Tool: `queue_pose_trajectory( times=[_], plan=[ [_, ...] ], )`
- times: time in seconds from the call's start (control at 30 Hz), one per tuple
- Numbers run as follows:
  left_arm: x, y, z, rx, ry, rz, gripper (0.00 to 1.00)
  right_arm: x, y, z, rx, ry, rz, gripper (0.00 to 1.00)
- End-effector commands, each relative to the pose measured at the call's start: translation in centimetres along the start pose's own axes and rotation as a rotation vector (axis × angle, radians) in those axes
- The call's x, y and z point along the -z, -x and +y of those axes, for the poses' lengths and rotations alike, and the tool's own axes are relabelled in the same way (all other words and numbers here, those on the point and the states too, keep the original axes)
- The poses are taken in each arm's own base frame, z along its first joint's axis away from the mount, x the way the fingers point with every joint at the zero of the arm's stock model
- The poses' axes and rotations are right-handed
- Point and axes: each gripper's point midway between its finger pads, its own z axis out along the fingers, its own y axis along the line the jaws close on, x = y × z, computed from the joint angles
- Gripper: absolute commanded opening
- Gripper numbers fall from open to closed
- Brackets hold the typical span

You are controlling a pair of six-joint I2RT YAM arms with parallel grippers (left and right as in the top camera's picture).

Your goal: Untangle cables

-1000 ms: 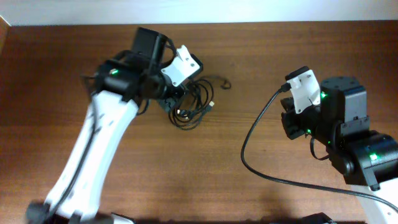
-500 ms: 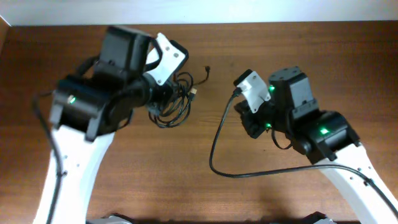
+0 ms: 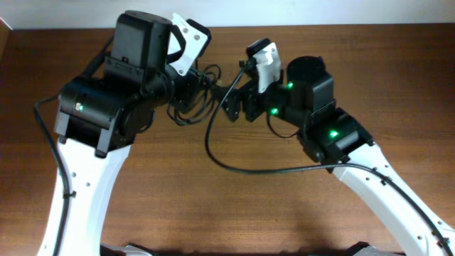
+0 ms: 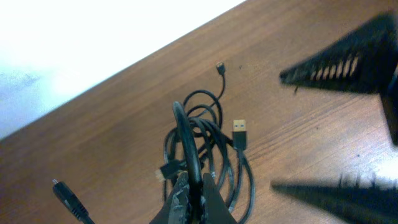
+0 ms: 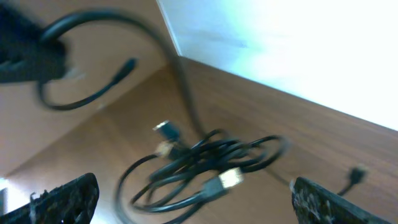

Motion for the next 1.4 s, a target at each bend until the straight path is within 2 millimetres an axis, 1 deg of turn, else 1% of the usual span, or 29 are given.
queue_pose_trajectory(
  times=[0.0, 0.07, 0.1, 0.13, 0.23, 0.3, 0.33, 0.37, 0.43, 0.53, 0.63, 0.7, 0.73, 0.8, 0.87, 0.93, 0.97, 1.03, 1.17, 1.2, 1.27, 1.3, 1.37],
  plan=[
    [2.5, 1.5, 0.8, 0.02, 0.042, -0.08, 0.0, -0.6, 0.1, 4.9, 0.008, 0.119, -0.004, 0.99],
    [2.9, 1.7, 0.9, 0.02, 0.043, -0.09, 0.0, -1.0, -0.2, 6.9, 0.025, 0.134, -0.004, 0.98],
    [3.1, 1.8, 0.9, 0.021, 0.044, -0.095, 0.0, -1.1, -0.3, 7.4, 0.03, 0.137, -0.005, 0.99],
    [3.6, 1.9, 0.9, 0.024, 0.046, -0.106, 0.0, -1.2, -0.5, 8.6, 0.039, 0.161, -0.004, 0.98],
    [5.3, 2.4, 1.1, 0.026, 0.055, -0.151, 0.0, -1.2, -0.7, 9.8, 0.048, 0.187, -0.003, 0.98],
    [6.5, 2.6, 1.2, 0.027, 0.061, -0.179, 0.0, -1.2, -0.4, 9.8, 0.079, 0.183, -0.017, 0.98],
    [7.1, 2.6, 1.3, 0.029, 0.07, -0.191, 0.0, -1.2, 0.1, 9.5, 0.111, 0.16, -0.041, 0.99],
    [7.7, 2.4, 2.0, 0.041, 0.111, -0.195, 0.0, -1.1, 0.7, 9.1, 0.129, 0.135, -0.061, 0.99],
    [8.5, 1.7, 3.4, 0.055, 0.198, -0.182, 0.0, -0.3, 2.5, 8.5, 0.157, 0.109, -0.093, 0.99],
    [8.6, 1.1, 3.7, 0.069, 0.215, -0.159, 0.0, 0.5, 3.2, 6.9, 0.174, 0.056, -0.071, 0.99],
    [8.7, 1.0, 4.1, 0.083, 0.238, -0.155, 0.0, 0.9, 3.9, 5.6, 0.187, 0.021, -0.071, 0.99],
    [8.7, 1.0, 4.1, 0.082, 0.239, -0.154, 0.0, 1.1, 4.4, 5.4, 0.187, 0.016, -0.079, 0.99],
    [8.7, 1.0, 4.1, 0.082, 0.239, -0.155, 0.0, 1.0, 3.9, 6.3, 0.187, 0.057, -0.062, 0.98],
    [8.7, 1.0, 4.1, 0.083, 0.238, -0.156, 0.0, 0.3, 2.6, 7.3, 0.187, 0.075, -0.025, 0.97],
    [8.7, 1.1, 4.0, 0.087, 0.236, -0.162, 0.0, -0.3, 1.8, 8.1, 0.19, 0.095, -0.005, 0.96],
    [8.7, 1.1, 4.0, 0.087, 0.236, -0.162, 0.0, -1.0, 1.1, 8.5, 0.19, 0.106, 0.014, 0.93],
    [8.7, 1.1, 4.0, 0.086, 0.235, -0.161, 0.0, -1.5, 0.5, 8.6, 0.188, 0.11, 0.033, 0.9],
    [8.7, 1.1, 4.0, 0.086, 0.236, -0.161, 0.0, -2.2, -0.6, 8.7, 0.184, 0.115, 0.065, 0.89],
    [8.8, 1.1, 4.0, 0.087, 0.236, -0.162, 0.0, -2.5, -1.1, 9.3, 0.187, 0.128, 0.077, 0.89],
    [8.8, 1.1, 4.0, 0.087, 0.235, -0.163, 0.0, -2.6, -1.2, 9.5, 0.188, 0.133, 0.079, 0.87],
    [9.0, 1.1, 4.0, 0.087, 0.236, -0.166, 0.0, -2.8, -1.4, 10.1, 0.193, 0.147, 0.083, 0.85],
    [9.0, 1.1, 4.0, 0.087, 0.236, -0.166, 0.0, -3.0, -1.8, 11.0, 0.199, 0.163, 0.087, 0.85],
    [9.0, 1.0, 4.0, 0.087, 0.235, -0.164, 0.0, -3.3, -2.0, 11.4, 0.203, 0.165, 0.088, 0.85]
  ],
)
